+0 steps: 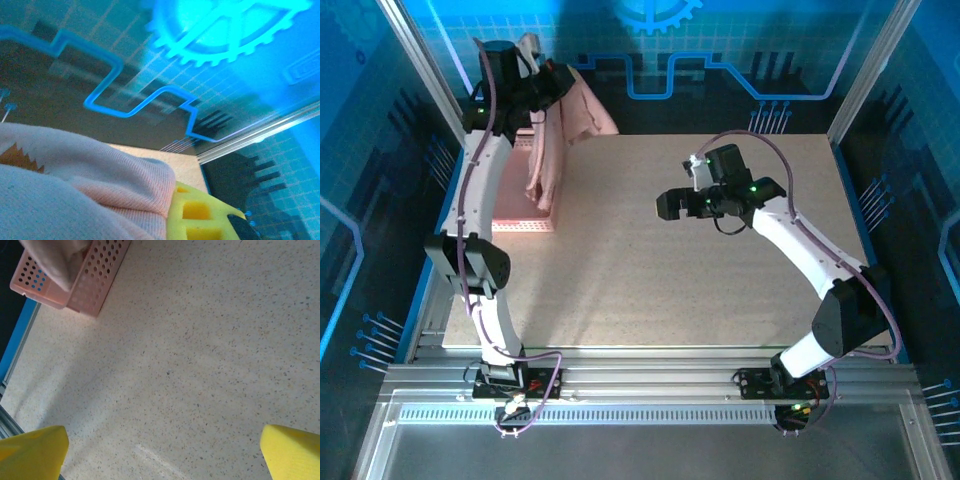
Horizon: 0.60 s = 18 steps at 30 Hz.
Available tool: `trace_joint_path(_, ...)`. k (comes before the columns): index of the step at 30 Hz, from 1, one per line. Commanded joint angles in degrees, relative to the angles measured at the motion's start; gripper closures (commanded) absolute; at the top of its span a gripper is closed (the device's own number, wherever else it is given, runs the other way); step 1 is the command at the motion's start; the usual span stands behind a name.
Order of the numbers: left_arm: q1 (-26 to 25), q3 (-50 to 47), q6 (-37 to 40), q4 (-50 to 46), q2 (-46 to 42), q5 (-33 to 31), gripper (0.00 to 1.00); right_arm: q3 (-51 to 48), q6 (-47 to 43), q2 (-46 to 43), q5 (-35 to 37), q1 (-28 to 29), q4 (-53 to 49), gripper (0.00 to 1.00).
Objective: Fold and stack the t-shirts
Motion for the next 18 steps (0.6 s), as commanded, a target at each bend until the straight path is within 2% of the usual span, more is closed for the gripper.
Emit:
trace_joint_path(1, -1.8, 7.3, -0.8, 3.6, -3.8, 4.2, 1.00, 1.5, 2.0, -1.2, -2.2, -2.1, 2.3, 0.00)
trace_joint_path(5, -4.9, 14.1, 0.1, 3.7, -1.9, 6.0, 1.00, 1.6, 3.7, -2.0, -3.6, -4.5, 4.6, 0.00)
trace_joint_path(10, -8.9, 19.1, -4.8, 9.5, 0.1, 9.3, 1.00, 2.5, 4.7, -3.0, -4.3, -6.6, 6.4, 0.00)
trace_joint_path(13, -13.7, 22.2, -5.3, 9.8, 1.2, 10.8, 1.00, 1.7, 5.4, -4.8, -2.8, -7.6, 7.6, 0.00)
trace_joint_path(18, -22.6, 19.2, -1.9, 4.4, -0.3, 11.5, 1.00, -3.9, 7.5, -11.1, 0.7, -9.8, 10.4, 0.00)
